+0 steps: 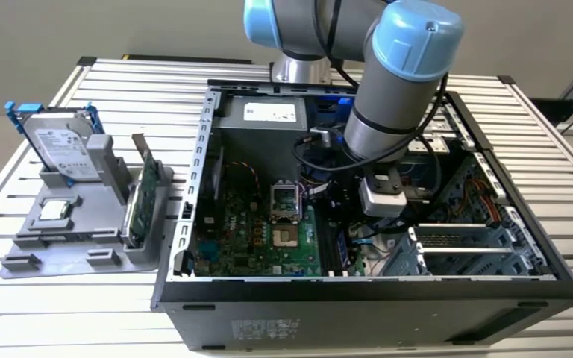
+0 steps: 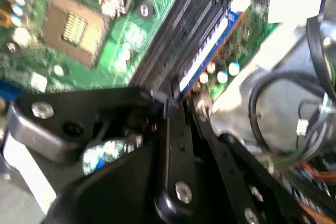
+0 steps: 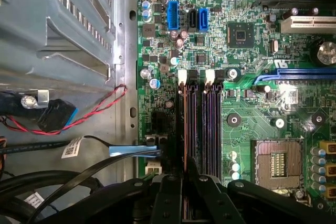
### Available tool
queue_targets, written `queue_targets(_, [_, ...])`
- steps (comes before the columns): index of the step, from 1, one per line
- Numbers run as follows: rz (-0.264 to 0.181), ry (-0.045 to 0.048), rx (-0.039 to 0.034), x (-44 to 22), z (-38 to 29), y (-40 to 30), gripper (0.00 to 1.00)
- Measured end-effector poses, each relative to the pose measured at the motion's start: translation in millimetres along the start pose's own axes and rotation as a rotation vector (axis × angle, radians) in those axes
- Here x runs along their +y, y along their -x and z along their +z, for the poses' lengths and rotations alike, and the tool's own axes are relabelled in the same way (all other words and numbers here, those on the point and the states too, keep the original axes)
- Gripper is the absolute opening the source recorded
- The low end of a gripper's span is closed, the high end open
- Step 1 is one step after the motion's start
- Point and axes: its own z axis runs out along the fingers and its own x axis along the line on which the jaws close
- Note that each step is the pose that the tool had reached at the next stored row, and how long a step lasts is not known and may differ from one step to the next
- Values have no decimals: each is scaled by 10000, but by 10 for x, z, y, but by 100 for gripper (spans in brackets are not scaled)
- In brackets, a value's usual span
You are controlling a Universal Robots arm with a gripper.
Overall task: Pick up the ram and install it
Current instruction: 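Insert the ram into the slot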
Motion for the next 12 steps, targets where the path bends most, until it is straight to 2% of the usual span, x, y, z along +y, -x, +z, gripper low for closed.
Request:
queue_targets(9, [0, 8, 0, -1, 1, 0, 0])
queue_targets(10, [0, -25, 1, -7, 9, 0, 0])
queue_targets(11, [2, -16, 2, -6, 10, 0, 100])
queue_targets(12, [2, -8, 3, -4, 8, 0, 100])
